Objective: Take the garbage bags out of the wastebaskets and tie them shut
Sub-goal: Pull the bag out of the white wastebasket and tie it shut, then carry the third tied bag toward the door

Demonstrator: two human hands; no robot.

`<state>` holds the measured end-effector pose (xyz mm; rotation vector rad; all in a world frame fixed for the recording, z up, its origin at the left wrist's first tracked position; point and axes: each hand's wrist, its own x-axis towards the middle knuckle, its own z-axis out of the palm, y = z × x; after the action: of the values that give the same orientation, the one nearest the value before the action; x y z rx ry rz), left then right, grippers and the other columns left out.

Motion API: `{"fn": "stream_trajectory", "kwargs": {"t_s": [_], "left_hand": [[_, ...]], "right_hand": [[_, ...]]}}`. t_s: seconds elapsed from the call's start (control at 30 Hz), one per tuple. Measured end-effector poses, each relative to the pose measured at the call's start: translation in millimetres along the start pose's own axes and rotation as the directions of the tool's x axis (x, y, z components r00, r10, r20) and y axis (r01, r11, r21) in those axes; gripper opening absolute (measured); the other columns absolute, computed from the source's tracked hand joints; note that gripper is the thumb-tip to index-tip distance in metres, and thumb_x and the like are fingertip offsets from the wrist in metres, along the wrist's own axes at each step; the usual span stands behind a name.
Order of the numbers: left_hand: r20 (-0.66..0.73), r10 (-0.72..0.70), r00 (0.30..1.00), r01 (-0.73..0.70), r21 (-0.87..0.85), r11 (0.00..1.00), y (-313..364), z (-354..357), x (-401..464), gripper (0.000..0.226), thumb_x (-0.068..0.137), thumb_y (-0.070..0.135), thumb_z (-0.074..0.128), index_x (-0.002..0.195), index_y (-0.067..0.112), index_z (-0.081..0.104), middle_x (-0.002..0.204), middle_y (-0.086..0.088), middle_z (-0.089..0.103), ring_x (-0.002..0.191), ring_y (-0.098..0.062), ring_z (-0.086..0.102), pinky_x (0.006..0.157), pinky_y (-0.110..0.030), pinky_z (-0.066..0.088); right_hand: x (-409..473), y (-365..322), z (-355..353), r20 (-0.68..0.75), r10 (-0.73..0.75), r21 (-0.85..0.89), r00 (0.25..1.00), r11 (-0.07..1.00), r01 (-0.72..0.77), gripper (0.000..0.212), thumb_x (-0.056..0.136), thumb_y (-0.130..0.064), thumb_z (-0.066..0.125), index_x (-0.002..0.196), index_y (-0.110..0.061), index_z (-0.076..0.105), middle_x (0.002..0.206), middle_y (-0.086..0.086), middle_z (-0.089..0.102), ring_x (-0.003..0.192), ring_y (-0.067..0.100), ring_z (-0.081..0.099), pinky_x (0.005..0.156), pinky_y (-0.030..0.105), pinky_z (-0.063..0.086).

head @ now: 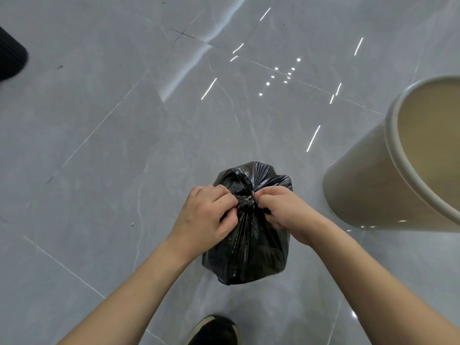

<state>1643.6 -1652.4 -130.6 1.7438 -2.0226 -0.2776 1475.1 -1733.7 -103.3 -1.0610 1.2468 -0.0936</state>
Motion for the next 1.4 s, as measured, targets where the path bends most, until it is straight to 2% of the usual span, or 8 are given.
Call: {"fn": "stream_trajectory", "kwargs": {"t_s": [0.2, 0.43, 0.7, 0.83, 0.93, 1.07, 1.2, 1.4], "left_hand": [[0.063, -0.073, 0.995, 0.072, 0.016, 0.997, -4, -5, 4, 0.013, 0.075, 0.017, 0.050, 0.066, 0.015, 0.042, 0.063, 0.005, 0.040, 0.062, -0.019, 0.039, 0.063, -0.036, 0.036], [0.150, -0.245, 0.958, 0.213, 0.203, 0.956, -30, -16, 5, 0.015, 0.068, 0.017, 0.047, 0.058, 0.011, 0.038, 0.051, -0.002, 0.038, 0.054, -0.028, 0.035, 0.053, -0.035, 0.028], [0.131, -0.249, 0.960, 0.228, 0.159, 0.961, -1, -5, 9, 0.048, 0.069, 0.058, 0.055, 0.100, 0.021, 0.059, 0.094, 0.005, 0.060, 0.088, -0.021, 0.051, 0.079, -0.038, 0.042], [0.125, -0.240, 0.963, 0.216, 0.177, 0.960, -7, -2, 7, 0.021, 0.084, 0.034, 0.049, 0.078, 0.016, 0.058, 0.076, 0.003, 0.055, 0.075, -0.025, 0.050, 0.071, -0.041, 0.042], [0.134, -0.295, 0.946, 0.304, -0.052, 0.951, -13, 0, 7, 0.017, 0.087, 0.024, 0.049, 0.072, 0.017, 0.053, 0.068, 0.008, 0.048, 0.070, -0.019, 0.046, 0.069, -0.039, 0.042], [0.189, -0.504, 0.843, 0.535, -0.388, 0.750, -13, 7, 7, 0.021, 0.090, 0.030, 0.045, 0.071, 0.024, 0.050, 0.058, 0.014, 0.046, 0.057, -0.003, 0.041, 0.055, -0.021, 0.035], [0.284, -0.603, 0.745, 0.647, -0.524, 0.553, -12, -1, 9, 0.023, 0.089, 0.030, 0.047, 0.073, 0.015, 0.054, 0.063, 0.006, 0.045, 0.061, -0.008, 0.042, 0.060, -0.027, 0.036], [0.339, -0.706, 0.621, 0.757, -0.493, 0.429, 7, -84, 4, 0.023, 0.091, 0.024, 0.049, 0.074, 0.011, 0.059, 0.072, -0.013, 0.060, 0.069, -0.011, 0.053, 0.069, -0.031, 0.045]], "right_hand": [[3, -1, -11, -0.074, -0.087, 0.049, 0.994, 0.995, 0.090, 0.023, 0.094, 0.002, 0.044, 0.099, -0.014, 0.059, 0.069, 0.002, 0.044, 0.044, 0.009, 0.034, 0.042, 0.022, 0.027], [19, 13, -29, -0.234, -0.291, -0.275, 0.928, 0.935, 0.224, 0.021, 0.090, -0.004, 0.056, 0.085, -0.022, 0.065, 0.073, -0.002, 0.055, 0.057, 0.007, 0.044, 0.052, 0.014, 0.039], [32, 26, -24, -0.161, -0.385, -0.489, 0.909, 0.831, 0.265, 0.019, 0.086, -0.015, 0.062, 0.091, -0.033, 0.060, 0.091, -0.007, 0.053, 0.087, 0.006, 0.052, 0.079, 0.019, 0.037], [34, 28, -32, -0.151, -0.396, -0.589, 0.906, 0.772, 0.239, 0.015, 0.089, -0.016, 0.059, 0.098, -0.024, 0.068, 0.095, -0.005, 0.056, 0.086, 0.005, 0.052, 0.080, 0.020, 0.037], [33, 28, -33, -0.151, -0.438, -0.637, 0.886, 0.729, 0.251, 0.013, 0.090, -0.018, 0.058, 0.093, -0.022, 0.070, 0.094, -0.005, 0.055, 0.092, 0.013, 0.053, 0.080, 0.021, 0.036], [35, 27, -27, -0.154, -0.480, -0.660, 0.864, 0.700, 0.271, 0.015, 0.091, -0.019, 0.055, 0.093, -0.016, 0.069, 0.102, 0.001, 0.055, 0.100, 0.020, 0.053, 0.091, 0.028, 0.038], [32, 8, -15, -0.180, -0.469, -0.577, 0.865, 0.762, 0.293, 0.019, 0.088, -0.016, 0.049, 0.078, -0.016, 0.065, 0.097, 0.002, 0.059, 0.099, 0.022, 0.050, 0.093, 0.033, 0.038], [-17, -50, 13, -0.024, -0.390, -0.557, 0.921, 0.770, 0.311, 0.031, 0.079, -0.030, 0.040, 0.063, -0.004, 0.043, 0.061, 0.012, 0.051, 0.055, 0.021, 0.042, 0.051, 0.034, 0.033]]}}
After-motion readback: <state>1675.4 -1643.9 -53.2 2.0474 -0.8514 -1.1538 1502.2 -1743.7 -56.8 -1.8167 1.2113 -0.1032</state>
